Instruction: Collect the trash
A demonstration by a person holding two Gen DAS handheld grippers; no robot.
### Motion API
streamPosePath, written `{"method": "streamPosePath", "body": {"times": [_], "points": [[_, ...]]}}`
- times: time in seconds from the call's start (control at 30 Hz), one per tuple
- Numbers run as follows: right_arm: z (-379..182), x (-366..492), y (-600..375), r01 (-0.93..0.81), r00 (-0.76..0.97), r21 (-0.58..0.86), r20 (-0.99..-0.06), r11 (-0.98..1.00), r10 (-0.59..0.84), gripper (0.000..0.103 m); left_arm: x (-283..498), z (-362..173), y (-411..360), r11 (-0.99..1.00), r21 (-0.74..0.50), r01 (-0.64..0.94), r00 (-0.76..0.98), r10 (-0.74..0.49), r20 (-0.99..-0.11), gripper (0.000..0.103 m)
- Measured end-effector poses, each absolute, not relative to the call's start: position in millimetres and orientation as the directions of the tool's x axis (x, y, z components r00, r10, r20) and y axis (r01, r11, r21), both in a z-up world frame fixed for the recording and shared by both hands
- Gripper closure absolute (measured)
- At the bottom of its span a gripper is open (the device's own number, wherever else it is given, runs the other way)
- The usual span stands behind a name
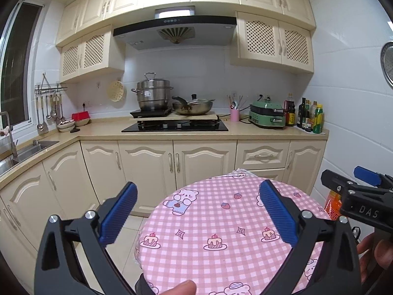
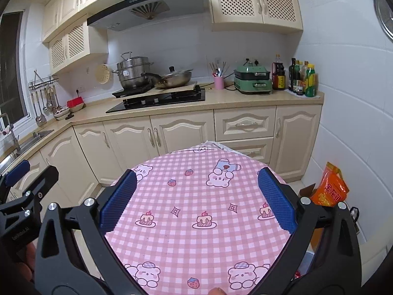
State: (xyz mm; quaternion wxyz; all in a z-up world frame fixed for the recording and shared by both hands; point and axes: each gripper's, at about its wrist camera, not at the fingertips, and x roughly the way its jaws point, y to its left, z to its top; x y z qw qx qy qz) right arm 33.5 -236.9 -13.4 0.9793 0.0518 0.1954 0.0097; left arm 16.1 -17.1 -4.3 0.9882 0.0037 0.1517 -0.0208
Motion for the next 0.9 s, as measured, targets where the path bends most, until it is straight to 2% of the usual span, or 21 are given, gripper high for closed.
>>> {"method": "streamPosePath", "body": {"times": [0.9], "points": [[3,15,-215,-0.006,0.946,0.056,-0.323,0.998,0.024,0.006,5,-3,0,0.999,-0.040,0.020,0.958,-0.031,-0.285,0.005]]}}
